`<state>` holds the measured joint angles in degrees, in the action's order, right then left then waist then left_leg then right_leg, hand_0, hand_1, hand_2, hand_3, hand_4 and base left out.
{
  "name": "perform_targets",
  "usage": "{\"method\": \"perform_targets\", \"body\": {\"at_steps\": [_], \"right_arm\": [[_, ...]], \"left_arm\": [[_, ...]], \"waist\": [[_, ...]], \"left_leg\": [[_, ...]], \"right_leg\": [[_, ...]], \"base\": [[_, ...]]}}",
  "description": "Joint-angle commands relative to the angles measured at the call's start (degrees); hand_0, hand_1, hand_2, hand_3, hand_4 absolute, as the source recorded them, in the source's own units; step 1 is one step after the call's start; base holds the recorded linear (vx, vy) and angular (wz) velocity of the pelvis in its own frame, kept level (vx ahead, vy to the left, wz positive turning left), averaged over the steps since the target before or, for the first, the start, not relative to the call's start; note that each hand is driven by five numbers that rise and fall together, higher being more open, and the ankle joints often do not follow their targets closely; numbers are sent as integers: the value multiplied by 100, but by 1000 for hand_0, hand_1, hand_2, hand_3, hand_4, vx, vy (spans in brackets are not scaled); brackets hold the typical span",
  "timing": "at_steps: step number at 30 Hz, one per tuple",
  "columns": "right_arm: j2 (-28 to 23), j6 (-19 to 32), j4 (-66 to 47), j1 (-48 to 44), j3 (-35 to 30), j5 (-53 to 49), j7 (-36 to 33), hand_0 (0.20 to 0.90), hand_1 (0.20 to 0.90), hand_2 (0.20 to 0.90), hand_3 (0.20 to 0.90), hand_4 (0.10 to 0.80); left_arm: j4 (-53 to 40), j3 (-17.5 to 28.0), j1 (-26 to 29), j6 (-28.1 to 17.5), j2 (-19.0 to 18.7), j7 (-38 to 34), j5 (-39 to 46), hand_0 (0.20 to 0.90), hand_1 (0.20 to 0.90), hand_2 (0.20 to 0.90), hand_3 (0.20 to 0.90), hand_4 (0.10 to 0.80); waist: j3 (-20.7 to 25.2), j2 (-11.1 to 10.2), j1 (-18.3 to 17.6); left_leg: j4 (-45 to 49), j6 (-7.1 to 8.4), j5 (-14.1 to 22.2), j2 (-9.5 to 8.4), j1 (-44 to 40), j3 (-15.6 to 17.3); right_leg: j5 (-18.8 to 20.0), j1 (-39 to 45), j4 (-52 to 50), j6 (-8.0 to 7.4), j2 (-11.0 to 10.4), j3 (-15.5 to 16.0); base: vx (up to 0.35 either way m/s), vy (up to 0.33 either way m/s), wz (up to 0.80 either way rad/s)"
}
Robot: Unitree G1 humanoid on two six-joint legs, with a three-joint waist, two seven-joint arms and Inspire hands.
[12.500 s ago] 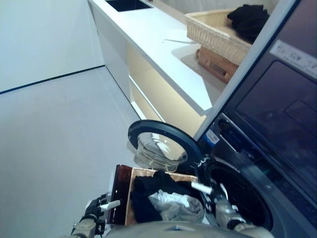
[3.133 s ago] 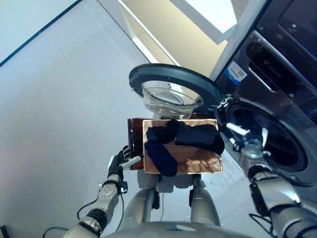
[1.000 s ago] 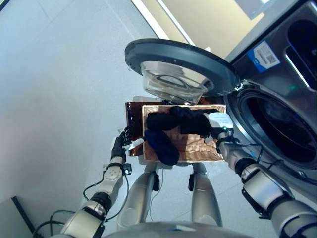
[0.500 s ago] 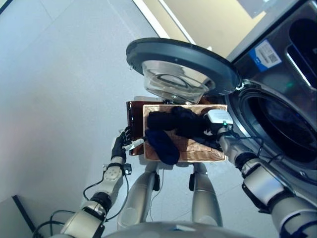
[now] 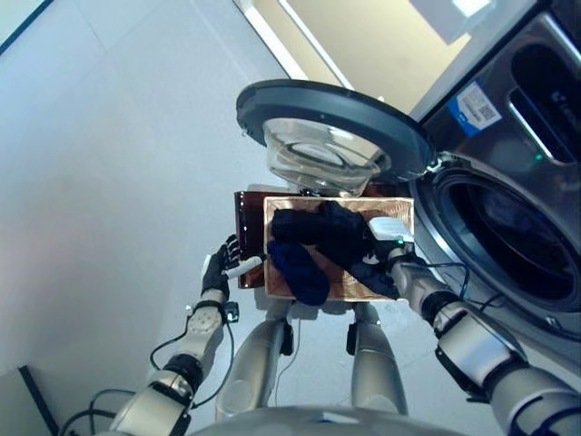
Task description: Pick up the clothes and place them into the washing machine
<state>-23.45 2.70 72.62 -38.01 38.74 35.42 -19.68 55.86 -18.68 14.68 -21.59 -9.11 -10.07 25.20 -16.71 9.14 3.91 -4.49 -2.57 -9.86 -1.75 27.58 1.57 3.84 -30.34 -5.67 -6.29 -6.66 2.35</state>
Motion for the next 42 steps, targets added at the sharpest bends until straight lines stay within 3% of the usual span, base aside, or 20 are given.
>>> {"method": "perform_targets", "body": {"at_steps": [1,14,16,17,18,29,42], "right_arm": [[-71,131,-55,-130,140,-60,-73,200,200,200,200,300],[-154,0,104,-15,-228,-74,-370,200,200,200,200,300],[-153,0,135,21,-297,-136,-384,233,233,233,233,324],[-146,5,156,50,-317,-161,-391,499,499,499,499,514],[-141,-13,217,61,-321,-162,-398,900,900,900,900,800],[0,78,214,26,-321,-402,-299,900,900,900,900,800],[27,99,-46,-113,-121,-390,-298,900,900,900,900,800]], "left_arm": [[77,186,-62,-189,-90,-38,-89,900,900,900,900,800],[232,255,-121,-168,-72,-48,-173,900,900,900,900,800],[229,258,-136,-167,-71,-48,-175,900,900,900,900,800],[233,259,-150,-166,-74,-52,-176,900,900,900,900,800],[215,261,-168,-163,-74,-47,-182,900,900,900,900,800],[187,226,-173,-180,-58,-19,-133,900,900,900,900,800],[-99,176,-153,-235,-133,-48,-85,900,900,900,900,800]], "waist": [[317,-107,9],[419,-93,-45],[430,-96,-50],[447,-97,-45],[472,-88,-31],[464,-42,13],[150,50,22]], "left_leg": [[-51,259,268,-359,-10,179],[-51,254,308,-342,-102,190],[-51,254,313,-342,-134,181],[-51,252,322,-341,-152,175],[-51,247,332,-352,-173,171],[-51,198,343,-358,-170,217],[153,143,318,-402,242,285]], "right_leg": [[285,-65,264,302,99,180],[292,41,315,300,112,158],[291,78,317,299,113,156],[290,84,311,299,115,147],[279,105,304,305,112,141],[250,46,263,325,127,94],[251,-409,15,346,106,-15]], "base": [[-2,-12,-4],[4,-3,-1],[16,-8,1],[0,0,0],[0,0,0],[-1,0,-2],[-28,17,-4]]}}
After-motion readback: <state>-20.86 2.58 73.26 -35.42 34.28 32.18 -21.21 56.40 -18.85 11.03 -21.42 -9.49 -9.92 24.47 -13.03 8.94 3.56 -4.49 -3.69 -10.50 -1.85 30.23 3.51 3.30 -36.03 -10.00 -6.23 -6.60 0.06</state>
